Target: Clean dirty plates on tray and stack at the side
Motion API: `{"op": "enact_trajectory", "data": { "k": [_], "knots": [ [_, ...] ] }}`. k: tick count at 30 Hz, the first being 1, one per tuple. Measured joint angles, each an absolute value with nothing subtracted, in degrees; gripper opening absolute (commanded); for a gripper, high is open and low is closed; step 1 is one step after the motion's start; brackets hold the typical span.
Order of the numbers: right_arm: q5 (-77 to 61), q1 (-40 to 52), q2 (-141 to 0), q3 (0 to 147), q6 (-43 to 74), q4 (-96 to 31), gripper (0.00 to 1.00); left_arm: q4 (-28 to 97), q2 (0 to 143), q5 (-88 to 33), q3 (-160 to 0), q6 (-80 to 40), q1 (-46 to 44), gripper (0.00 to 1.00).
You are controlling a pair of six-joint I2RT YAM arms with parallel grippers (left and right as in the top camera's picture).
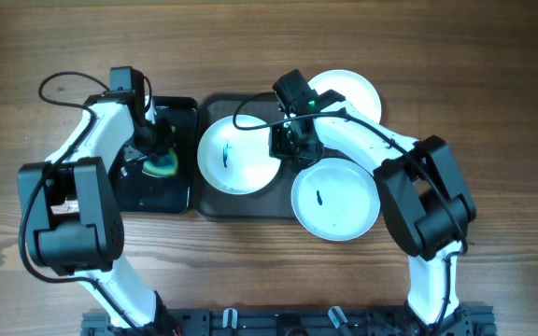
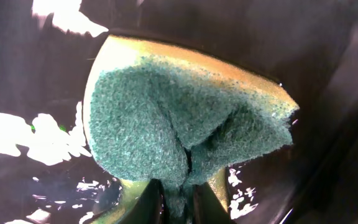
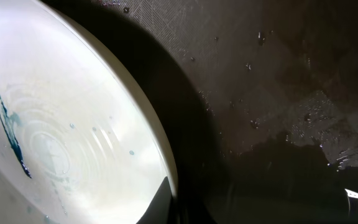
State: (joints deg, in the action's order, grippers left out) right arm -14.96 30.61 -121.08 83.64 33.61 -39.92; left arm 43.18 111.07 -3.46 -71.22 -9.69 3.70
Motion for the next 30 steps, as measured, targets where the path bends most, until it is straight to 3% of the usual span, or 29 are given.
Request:
{"op": "enact_trajectory", "data": {
  "k": [3, 14, 30],
  "knots": [
    [-14.96, 30.61, -121.08, 83.64, 33.61, -39.92, 0.04, 43.05, 111.09, -3.07, -71.29, -9.61, 3.44, 0.04],
    [-14.94, 30.61, -121.08, 83.64, 33.61, -39.70, 0.04, 62.37, 109.60, -3.07, -87.44, -9.72, 2.94, 0.04],
    [-14.94, 30.61, -121.08, 83.64, 33.63, -39.70, 0.04, 63.42, 109.01, -2.42, -87.68, -9.76, 2.24, 0.04]
  ]
}}
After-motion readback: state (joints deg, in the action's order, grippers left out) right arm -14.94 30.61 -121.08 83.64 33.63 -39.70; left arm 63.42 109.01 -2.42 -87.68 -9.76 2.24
